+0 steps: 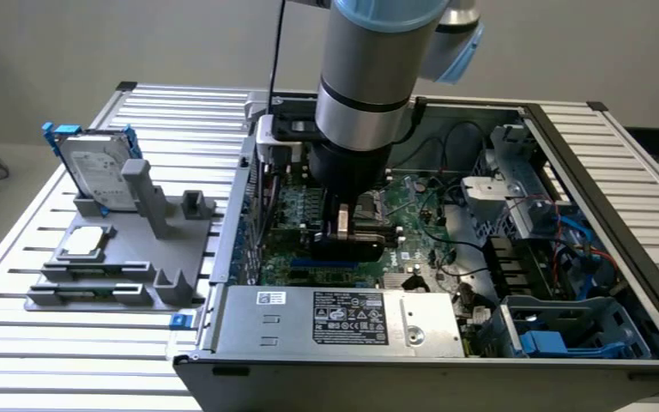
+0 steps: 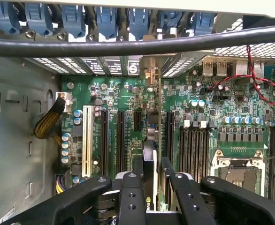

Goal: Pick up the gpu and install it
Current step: 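Insert the gpu into the slot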

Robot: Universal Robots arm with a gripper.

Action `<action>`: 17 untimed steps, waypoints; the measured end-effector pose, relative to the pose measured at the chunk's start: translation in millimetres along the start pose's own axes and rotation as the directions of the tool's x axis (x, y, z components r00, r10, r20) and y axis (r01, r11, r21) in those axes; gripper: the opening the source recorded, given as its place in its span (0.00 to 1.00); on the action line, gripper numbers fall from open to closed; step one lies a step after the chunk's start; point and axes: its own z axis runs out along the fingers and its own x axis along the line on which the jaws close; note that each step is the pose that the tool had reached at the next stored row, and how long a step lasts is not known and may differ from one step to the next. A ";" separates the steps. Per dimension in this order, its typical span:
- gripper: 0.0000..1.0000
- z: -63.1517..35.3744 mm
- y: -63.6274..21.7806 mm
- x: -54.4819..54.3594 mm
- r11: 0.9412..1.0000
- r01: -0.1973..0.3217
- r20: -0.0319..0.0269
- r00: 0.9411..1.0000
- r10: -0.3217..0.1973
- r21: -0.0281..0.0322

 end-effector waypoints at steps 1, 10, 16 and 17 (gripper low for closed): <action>0.26 0.0 0.1 0.0 1.000 0.000 0.000 1.000 0.000 0.000; 0.26 0.9 1.7 -0.4 1.000 -0.005 0.000 1.000 0.005 -0.003; 0.26 4.4 1.9 -0.3 1.000 -0.005 -0.002 1.000 0.005 -0.003; 0.26 5.2 2.0 -0.3 1.000 -0.005 -0.003 1.000 0.005 -0.004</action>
